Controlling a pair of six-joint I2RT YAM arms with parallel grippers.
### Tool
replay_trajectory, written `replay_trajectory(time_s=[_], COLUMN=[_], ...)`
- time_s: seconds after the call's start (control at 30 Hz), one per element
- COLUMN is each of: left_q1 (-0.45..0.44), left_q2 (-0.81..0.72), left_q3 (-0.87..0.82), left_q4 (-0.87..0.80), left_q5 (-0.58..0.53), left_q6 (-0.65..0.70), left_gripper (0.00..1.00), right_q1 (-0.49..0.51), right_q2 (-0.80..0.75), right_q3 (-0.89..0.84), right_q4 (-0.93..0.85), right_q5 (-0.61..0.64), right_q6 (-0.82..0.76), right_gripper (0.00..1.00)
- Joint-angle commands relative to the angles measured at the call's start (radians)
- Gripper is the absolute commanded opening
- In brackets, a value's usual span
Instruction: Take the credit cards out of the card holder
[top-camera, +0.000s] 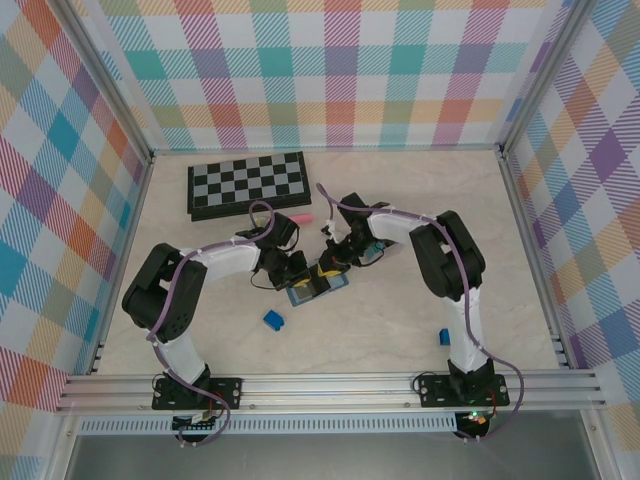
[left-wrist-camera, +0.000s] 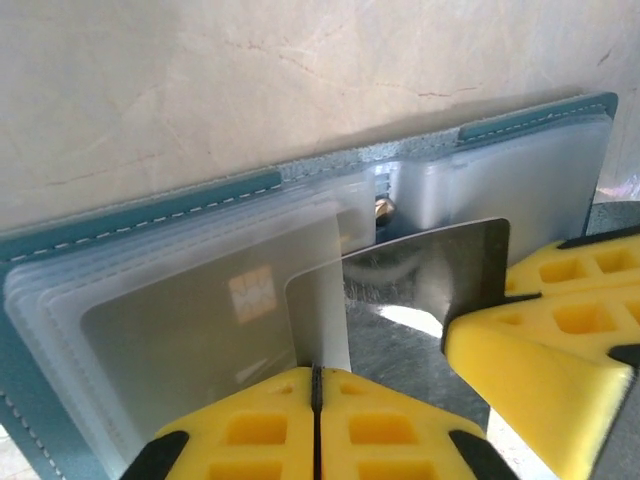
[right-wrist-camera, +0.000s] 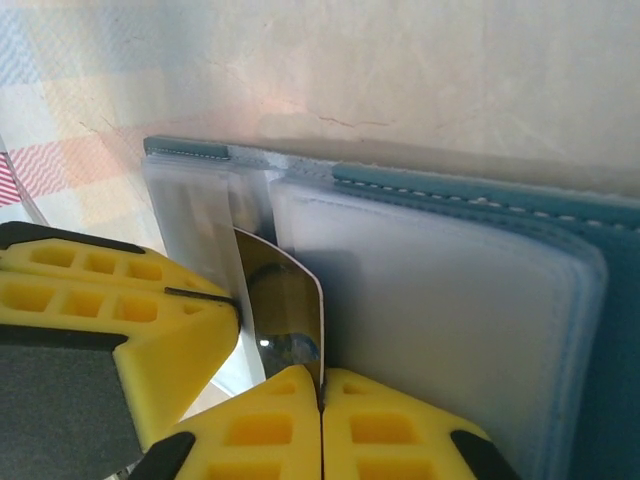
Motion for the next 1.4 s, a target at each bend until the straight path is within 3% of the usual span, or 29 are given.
replay_trajectory(time_s=[0.0,0.13,0.37,0.5,0.77,0.87,1.07,1.23,1.37], left_q1=[-0.006,-0.005,0.014,0.039,0.086,0.113,0.177,0.207,0.209], left_q2=[-0.008,-0.032,-0.116,-0.204,-0.411,-0.482,-0.540,-0.522,-0.510], left_q3=[0.001,0.022,0.095,0.110,0.051,0.001,-0.049,-0.044,-0.047], left_q4=[-0.091,-0.093,-0.179,-0.255,-0.403,-0.399,-0.404,-0.407,-0.388], left_q5=[-0.044,-0.003,0.004,-0.048,-0.206,-0.216,-0.217,-0.207,-0.176], left_q6=[0.016,0.040,0.090,0.099,0.143,0.165,0.199,0.190,0.192], left_gripper=[0.16,0.26,0.46,0.64,0.94,0.99,1.00,1.00,1.00], right_q1=[0.001,0.001,0.001,0.001,-0.023,-0.060,-0.187,-0.282,-0.303], right_q2=[-0.077,-0.171,-0.321,-0.434,-0.638,-0.658,-0.637,-0.534,-0.433], right_q3=[-0.031,-0.068,-0.112,-0.131,-0.139,-0.116,-0.040,0.054,0.136], right_q4=[-0.025,-0.044,-0.048,-0.051,-0.139,-0.188,-0.213,-0.233,-0.280], right_q5=[0.138,0.214,0.214,0.269,0.533,0.602,0.633,0.595,0.545], right_q6=[-0.003,-0.001,0.014,0.025,-0.037,-0.102,-0.246,-0.345,-0.433], right_gripper=[0.03,0.02,0.00,0.00,0.00,0.00,0.00,0.00,0.00])
